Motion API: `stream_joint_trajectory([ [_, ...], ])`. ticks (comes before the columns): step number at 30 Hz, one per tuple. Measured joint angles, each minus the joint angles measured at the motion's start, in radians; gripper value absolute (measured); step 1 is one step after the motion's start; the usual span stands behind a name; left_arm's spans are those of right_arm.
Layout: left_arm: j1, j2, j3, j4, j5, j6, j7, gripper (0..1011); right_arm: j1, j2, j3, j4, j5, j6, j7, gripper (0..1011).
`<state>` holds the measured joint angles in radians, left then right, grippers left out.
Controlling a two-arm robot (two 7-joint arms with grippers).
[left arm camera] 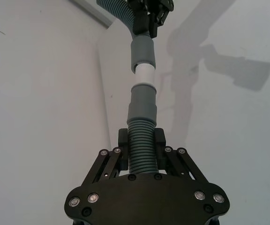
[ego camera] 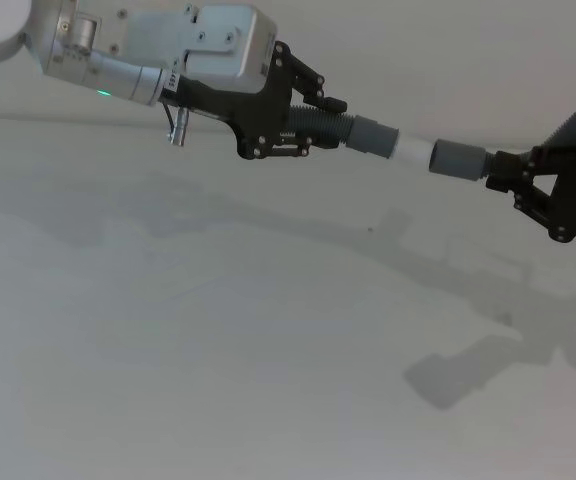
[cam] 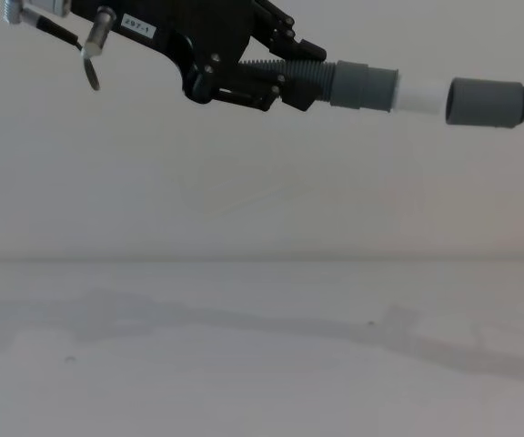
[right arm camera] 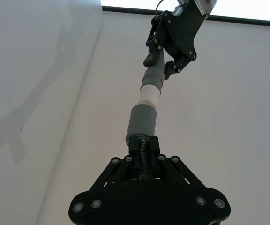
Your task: Use both hands to pick up one end of the pipe from the table, align the ends, and insert them.
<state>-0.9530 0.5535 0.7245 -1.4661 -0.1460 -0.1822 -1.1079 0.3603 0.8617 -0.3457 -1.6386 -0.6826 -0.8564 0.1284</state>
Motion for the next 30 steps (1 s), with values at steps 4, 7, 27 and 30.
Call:
stream_joint_trajectory([
  [4, 0.000, 0.000, 0.000, 0.000, 0.000, 0.000, 0.000, 313, -0.003, 0.001, 0.003, -0.006, 0.004, 0.000, 0.005, 129],
  [7, 0.000, 0.000, 0.000, 0.000, 0.000, 0.000, 0.000, 313, -0.005, 0.001, 0.004, -0.009, 0.009, 0.001, 0.009, 129],
  [27, 0.000, 0.000, 0.000, 0.000, 0.000, 0.000, 0.000, 313, -0.003, -0.009, 0.002, -0.022, 0.029, 0.016, 0.040, 129],
  [30, 0.000, 0.000, 0.000, 0.000, 0.000, 0.000, 0.000, 313, -0.003, -0.010, 0.002, -0.024, 0.032, 0.017, 0.042, 129],
])
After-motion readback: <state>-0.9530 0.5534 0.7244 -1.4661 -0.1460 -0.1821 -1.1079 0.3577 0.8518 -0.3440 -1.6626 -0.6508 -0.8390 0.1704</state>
